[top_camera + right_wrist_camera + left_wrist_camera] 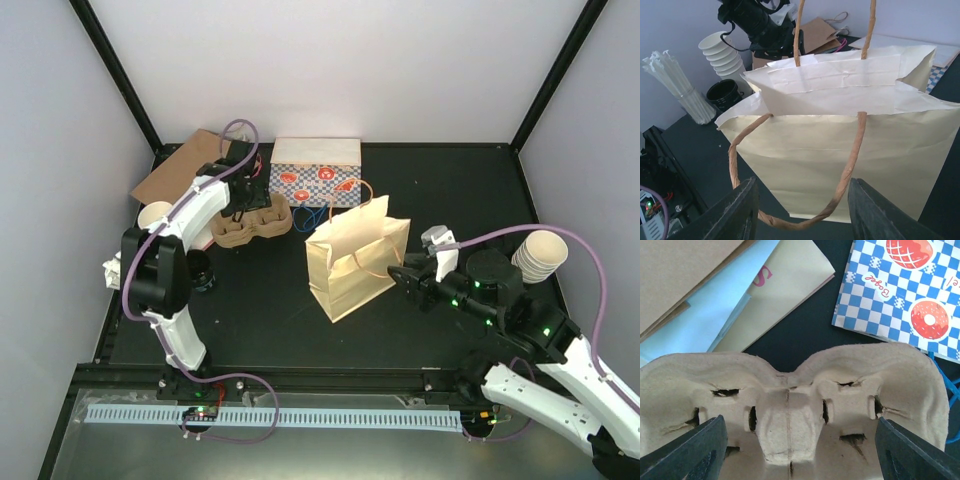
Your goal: Pack the takeout coffee
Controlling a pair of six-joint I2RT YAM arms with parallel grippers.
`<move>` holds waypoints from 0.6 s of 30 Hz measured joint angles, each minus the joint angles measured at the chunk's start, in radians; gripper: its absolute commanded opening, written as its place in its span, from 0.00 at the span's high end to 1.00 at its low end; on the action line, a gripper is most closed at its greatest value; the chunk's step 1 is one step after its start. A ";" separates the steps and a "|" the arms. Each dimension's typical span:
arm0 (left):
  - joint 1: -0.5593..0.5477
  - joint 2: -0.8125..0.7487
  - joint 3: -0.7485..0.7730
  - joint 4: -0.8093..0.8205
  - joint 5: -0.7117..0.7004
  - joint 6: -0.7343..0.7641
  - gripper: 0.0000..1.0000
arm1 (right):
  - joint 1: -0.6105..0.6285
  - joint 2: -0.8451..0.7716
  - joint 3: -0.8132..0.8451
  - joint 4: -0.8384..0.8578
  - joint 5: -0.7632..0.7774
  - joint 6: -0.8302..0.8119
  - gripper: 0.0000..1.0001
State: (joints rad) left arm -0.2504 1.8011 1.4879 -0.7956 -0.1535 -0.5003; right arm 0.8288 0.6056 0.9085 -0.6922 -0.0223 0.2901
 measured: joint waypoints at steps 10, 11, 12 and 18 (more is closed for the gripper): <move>0.010 0.092 0.001 0.009 0.026 0.017 0.34 | 0.000 -0.022 0.000 0.020 0.024 -0.001 0.49; 0.011 0.100 0.001 0.008 0.026 0.018 0.37 | 0.000 -0.026 0.000 0.020 0.026 -0.001 0.49; 0.012 0.105 0.001 0.008 0.026 0.018 0.40 | 0.000 -0.030 0.000 0.021 0.027 0.000 0.49; 0.018 0.106 0.001 0.004 0.020 0.017 0.64 | 0.000 -0.045 0.000 0.034 0.034 0.000 0.49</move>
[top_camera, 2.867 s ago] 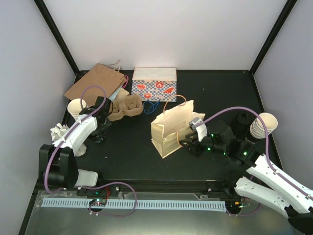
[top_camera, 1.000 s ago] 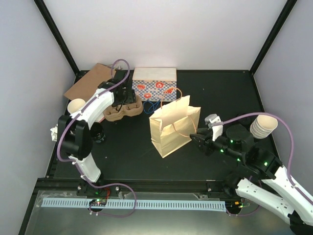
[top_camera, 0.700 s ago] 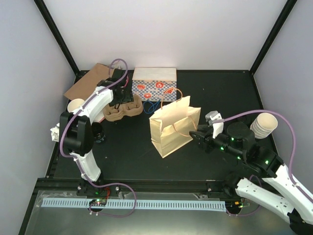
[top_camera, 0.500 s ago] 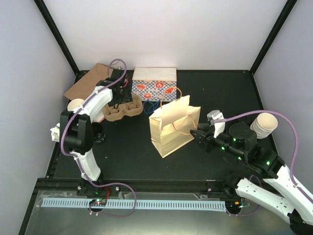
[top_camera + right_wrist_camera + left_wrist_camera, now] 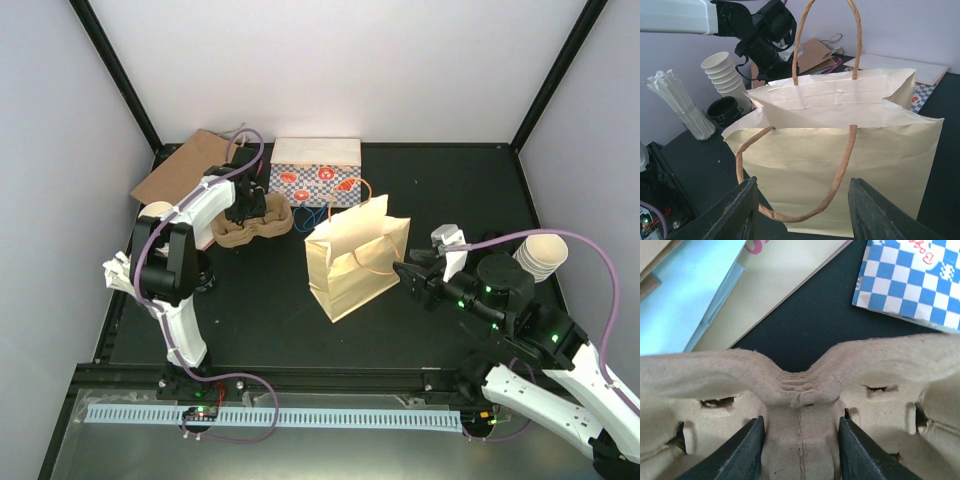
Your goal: Pack the takeout coffee
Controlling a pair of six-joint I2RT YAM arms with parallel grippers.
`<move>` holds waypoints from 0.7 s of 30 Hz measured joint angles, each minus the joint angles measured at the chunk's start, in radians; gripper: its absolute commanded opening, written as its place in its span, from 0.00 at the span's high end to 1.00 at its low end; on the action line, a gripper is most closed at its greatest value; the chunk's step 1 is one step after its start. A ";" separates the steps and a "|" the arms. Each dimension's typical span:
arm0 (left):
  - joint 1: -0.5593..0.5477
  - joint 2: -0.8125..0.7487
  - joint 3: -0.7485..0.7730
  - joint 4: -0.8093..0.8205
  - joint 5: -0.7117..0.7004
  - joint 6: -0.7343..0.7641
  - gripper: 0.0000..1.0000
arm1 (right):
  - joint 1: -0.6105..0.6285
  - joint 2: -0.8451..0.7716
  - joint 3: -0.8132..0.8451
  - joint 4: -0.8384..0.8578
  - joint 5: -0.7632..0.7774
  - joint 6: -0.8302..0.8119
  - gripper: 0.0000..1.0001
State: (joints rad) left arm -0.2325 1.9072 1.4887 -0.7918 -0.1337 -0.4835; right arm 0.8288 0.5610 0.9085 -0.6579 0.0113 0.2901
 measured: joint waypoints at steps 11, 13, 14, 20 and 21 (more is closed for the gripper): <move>0.002 -0.062 -0.001 -0.020 -0.001 0.005 0.56 | 0.000 0.000 -0.003 0.001 0.006 0.000 0.49; 0.002 -0.084 -0.001 -0.025 0.000 0.006 0.54 | 0.000 0.000 -0.004 0.002 0.005 0.000 0.49; 0.002 -0.093 -0.001 -0.026 0.000 0.006 0.54 | 0.000 0.000 -0.004 0.003 0.005 0.000 0.49; 0.002 -0.112 -0.003 -0.023 0.010 0.012 0.55 | 0.000 0.000 -0.006 0.007 0.005 0.002 0.49; 0.002 -0.112 -0.008 -0.020 0.017 0.012 0.55 | 0.000 0.000 -0.006 0.007 0.005 0.003 0.49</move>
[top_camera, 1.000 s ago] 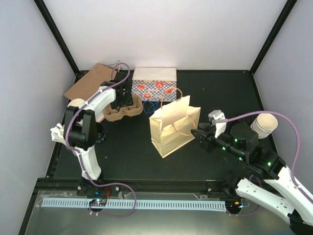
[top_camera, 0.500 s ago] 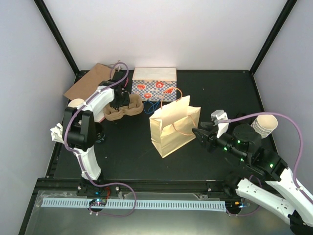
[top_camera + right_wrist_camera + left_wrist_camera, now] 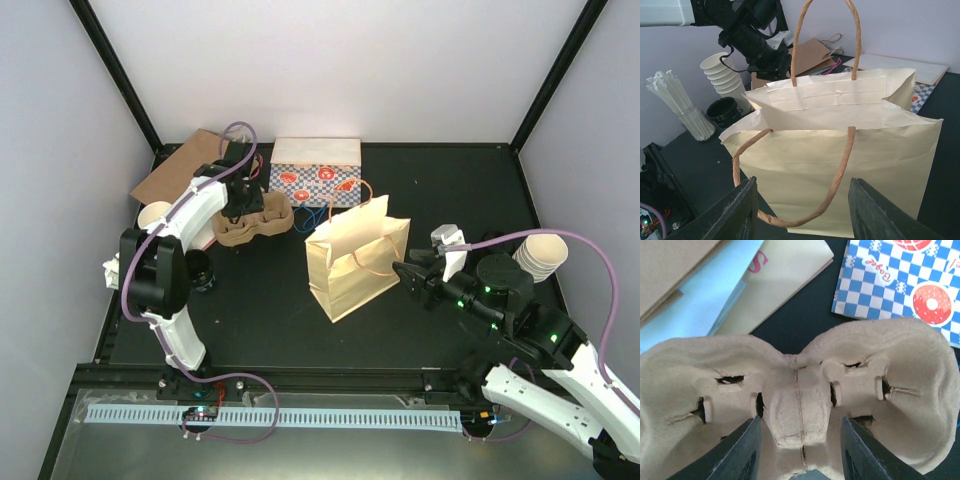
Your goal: Pack the takeout coffee
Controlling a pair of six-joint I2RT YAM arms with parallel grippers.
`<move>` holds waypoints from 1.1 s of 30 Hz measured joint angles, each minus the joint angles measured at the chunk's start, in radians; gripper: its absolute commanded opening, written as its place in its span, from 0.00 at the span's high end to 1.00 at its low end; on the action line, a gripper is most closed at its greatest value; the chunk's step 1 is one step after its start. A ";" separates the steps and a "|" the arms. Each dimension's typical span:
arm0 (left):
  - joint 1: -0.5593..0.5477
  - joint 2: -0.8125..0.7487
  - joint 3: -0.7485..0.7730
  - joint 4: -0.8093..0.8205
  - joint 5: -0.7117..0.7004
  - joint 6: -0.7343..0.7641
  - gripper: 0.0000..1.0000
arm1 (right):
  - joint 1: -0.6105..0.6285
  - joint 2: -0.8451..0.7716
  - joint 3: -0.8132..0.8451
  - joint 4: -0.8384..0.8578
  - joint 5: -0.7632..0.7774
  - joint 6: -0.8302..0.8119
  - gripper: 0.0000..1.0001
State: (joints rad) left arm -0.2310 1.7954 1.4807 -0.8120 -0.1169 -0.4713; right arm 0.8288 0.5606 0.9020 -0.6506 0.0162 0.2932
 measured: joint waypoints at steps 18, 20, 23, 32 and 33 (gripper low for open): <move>-0.103 -0.060 -0.066 0.035 0.101 0.165 0.28 | 0.000 -0.001 0.000 0.001 -0.004 0.001 0.49; -0.114 -0.070 -0.068 0.052 0.130 0.179 0.26 | 0.000 -0.001 0.000 0.001 -0.006 0.001 0.49; -0.113 -0.068 -0.070 0.077 0.169 0.185 0.24 | 0.000 -0.001 0.000 0.001 -0.009 0.001 0.49; -0.135 -0.020 -0.060 0.089 0.204 0.197 0.10 | 0.000 -0.015 -0.014 -0.001 -0.008 0.001 0.49; -0.140 -0.016 -0.060 0.089 0.204 0.199 0.06 | 0.000 -0.017 -0.014 -0.002 -0.006 0.001 0.49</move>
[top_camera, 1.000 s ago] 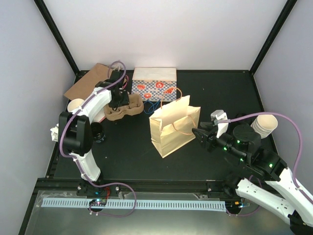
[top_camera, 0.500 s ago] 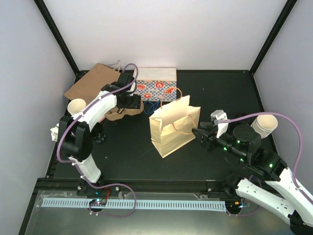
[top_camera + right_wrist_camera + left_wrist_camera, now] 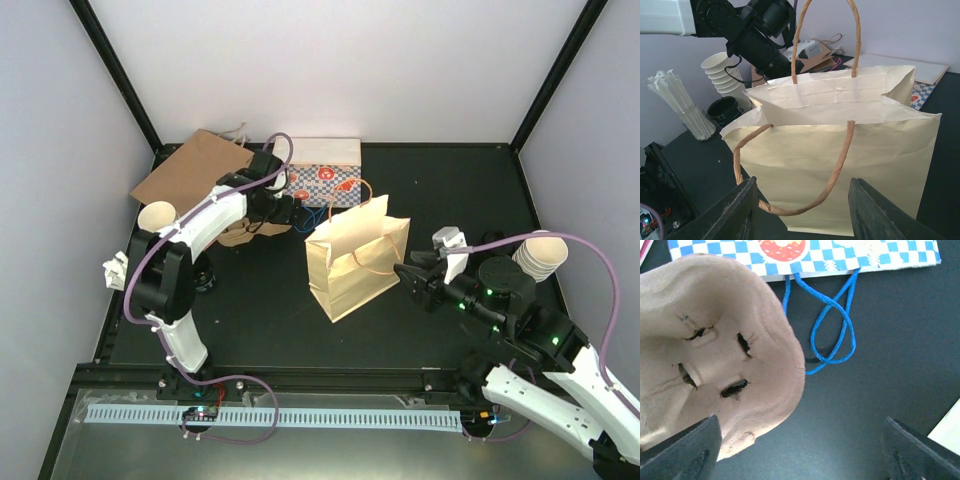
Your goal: Pack the takeout coffee
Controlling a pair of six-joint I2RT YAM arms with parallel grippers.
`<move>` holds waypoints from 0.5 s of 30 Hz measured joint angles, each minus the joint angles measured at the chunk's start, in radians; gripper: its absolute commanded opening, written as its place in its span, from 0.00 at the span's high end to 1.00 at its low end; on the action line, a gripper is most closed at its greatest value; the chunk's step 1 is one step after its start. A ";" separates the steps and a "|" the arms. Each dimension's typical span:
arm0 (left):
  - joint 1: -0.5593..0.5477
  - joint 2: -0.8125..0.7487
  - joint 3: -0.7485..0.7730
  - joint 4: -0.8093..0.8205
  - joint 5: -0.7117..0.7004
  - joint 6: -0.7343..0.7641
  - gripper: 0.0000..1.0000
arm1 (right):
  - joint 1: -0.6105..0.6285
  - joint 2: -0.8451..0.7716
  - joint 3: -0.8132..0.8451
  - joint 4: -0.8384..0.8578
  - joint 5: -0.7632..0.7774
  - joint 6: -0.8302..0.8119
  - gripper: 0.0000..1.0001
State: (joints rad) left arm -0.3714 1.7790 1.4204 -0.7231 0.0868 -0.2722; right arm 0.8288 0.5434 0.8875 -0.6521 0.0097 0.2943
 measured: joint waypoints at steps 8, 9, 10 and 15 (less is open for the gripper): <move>-0.023 0.003 0.002 0.013 -0.013 0.010 0.05 | 0.000 -0.023 -0.010 -0.016 0.015 0.000 0.49; -0.024 0.005 0.005 0.012 -0.016 0.010 0.07 | 0.000 -0.023 -0.011 -0.018 0.016 0.000 0.49; -0.025 0.011 0.013 0.010 -0.020 0.010 0.08 | 0.000 -0.023 -0.011 -0.022 0.016 0.000 0.49; -0.032 0.061 0.052 0.005 -0.041 0.016 0.17 | 0.000 -0.023 -0.016 -0.027 0.016 0.000 0.49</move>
State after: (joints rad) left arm -0.4034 1.8397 1.4727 -0.7177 0.0456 -0.2558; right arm 0.8288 0.5209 0.8719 -0.6792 0.0261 0.2943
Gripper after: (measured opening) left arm 0.883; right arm 0.513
